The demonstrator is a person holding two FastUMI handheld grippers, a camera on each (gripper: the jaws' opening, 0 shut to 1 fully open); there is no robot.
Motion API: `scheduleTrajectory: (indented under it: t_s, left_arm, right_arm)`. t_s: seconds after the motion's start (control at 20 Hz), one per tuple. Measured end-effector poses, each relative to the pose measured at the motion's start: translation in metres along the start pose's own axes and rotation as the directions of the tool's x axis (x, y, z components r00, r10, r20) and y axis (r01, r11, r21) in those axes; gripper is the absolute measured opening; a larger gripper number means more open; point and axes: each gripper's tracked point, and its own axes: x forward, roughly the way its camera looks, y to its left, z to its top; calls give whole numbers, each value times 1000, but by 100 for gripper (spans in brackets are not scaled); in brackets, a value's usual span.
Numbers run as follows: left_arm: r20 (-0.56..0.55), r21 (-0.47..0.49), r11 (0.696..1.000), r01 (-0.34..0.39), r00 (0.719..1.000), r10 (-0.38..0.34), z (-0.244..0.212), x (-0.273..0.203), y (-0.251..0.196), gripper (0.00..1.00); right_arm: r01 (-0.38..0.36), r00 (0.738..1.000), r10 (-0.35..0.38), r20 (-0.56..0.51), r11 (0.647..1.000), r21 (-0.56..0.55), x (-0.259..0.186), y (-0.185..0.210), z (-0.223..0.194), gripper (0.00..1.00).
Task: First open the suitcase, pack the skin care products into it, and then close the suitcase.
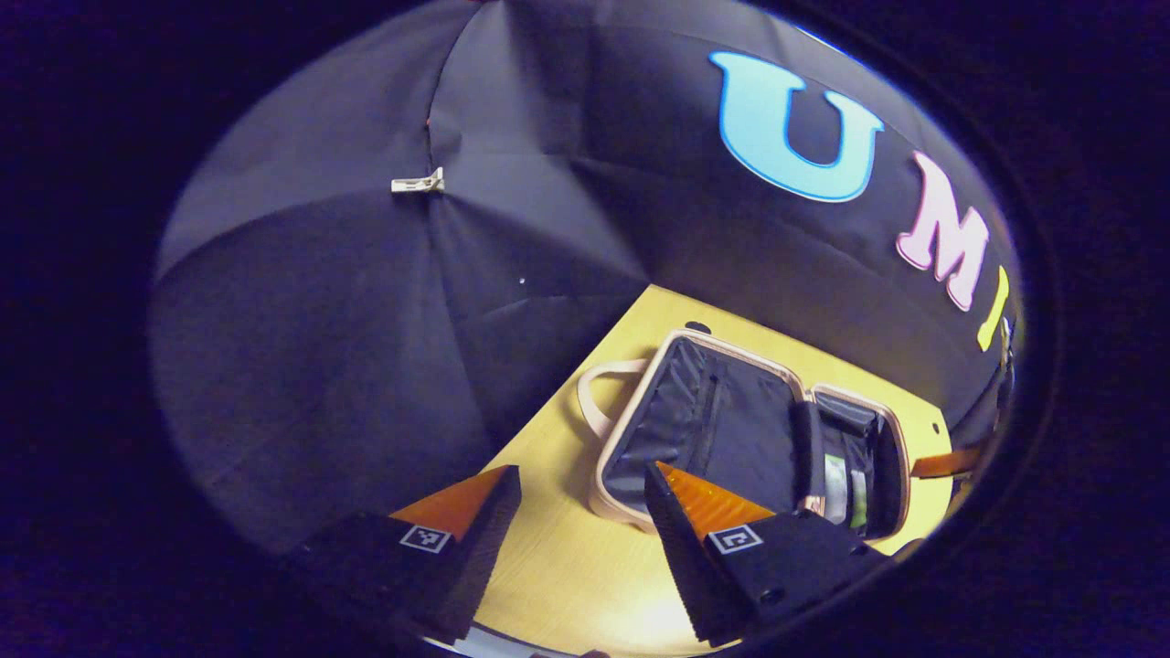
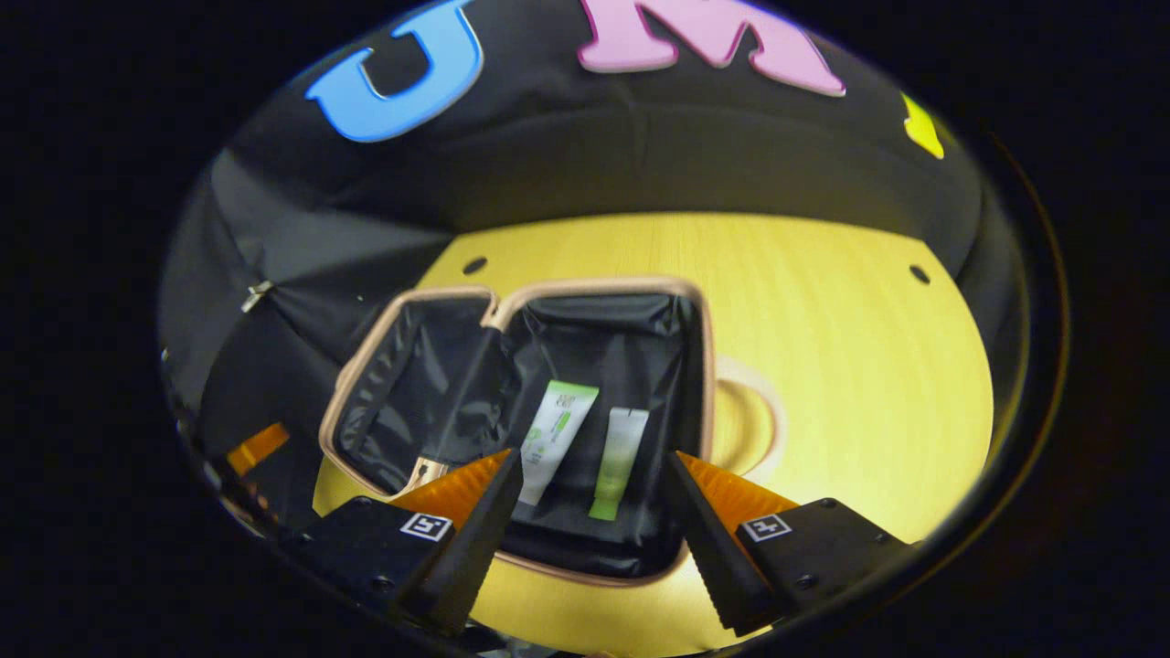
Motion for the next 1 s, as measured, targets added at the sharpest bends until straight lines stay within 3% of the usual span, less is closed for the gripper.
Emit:
scheduleTrajectory:
  t_s: [0.1, 0.3, 0.35, 0.4, 0.45, 0.65, 0.75, 0.85, 0.9, 0.95, 1.0]
  left_arm:
    - [-30, -80, 997, -12, 1000, 10, 18, 39, 14, 89]
    - [-132, -261, 962, 74, 985, -112, 31, 103, -6, 88]
    - [-148, -290, 955, 65, 983, -112, 31, 117, -9, 87]
    - [-162, -291, 956, 46, 982, -96, 26, 136, -8, 91]
    - [-188, -278, 960, 29, 978, -84, 21, 147, -6, 84]
    - [-254, -312, 950, 32, 960, -116, 7, 168, -14, 78]
    - [-259, -372, 927, 49, 954, -154, 0, 174, -24, 66]
    - [-283, -395, 918, 22, 948, -145, -11, 180, -19, 34]
    - [-270, -421, 907, 29, 950, -156, -9, 173, -20, 35]
    - [-242, -434, 900, 45, 956, -165, -3, 170, -20, 22]
    - [-227, -426, 903, 54, 960, -164, 2, 168, -20, 17]
  right_arm:
    - [35, 996, -29, 88, 998, -58, -36, -22, 8, 98]
    - [124, 974, -113, 196, 991, -44, -97, -66, 6, 97]
    - [144, 969, -135, 209, 989, -25, -108, -76, 3, 97]
    - [164, 965, -159, 210, 986, -9, -118, -86, -3, 97]
    - [183, 962, -181, 203, 983, 5, -127, -96, -8, 97]
    - [257, 946, -266, 184, 964, 70, -153, -132, -25, 98]
    - [274, 942, -289, 172, 956, 103, -158, -141, -32, 98]
    - [288, 937, -305, 172, 950, 117, -163, -150, -34, 98]
    - [295, 934, -312, 174, 949, 116, -163, -153, -34, 97]
    - [300, 932, -316, 178, 947, 113, -165, -155, -32, 98]
    - [299, 931, -316, 184, 948, 111, -164, -156, -30, 97]
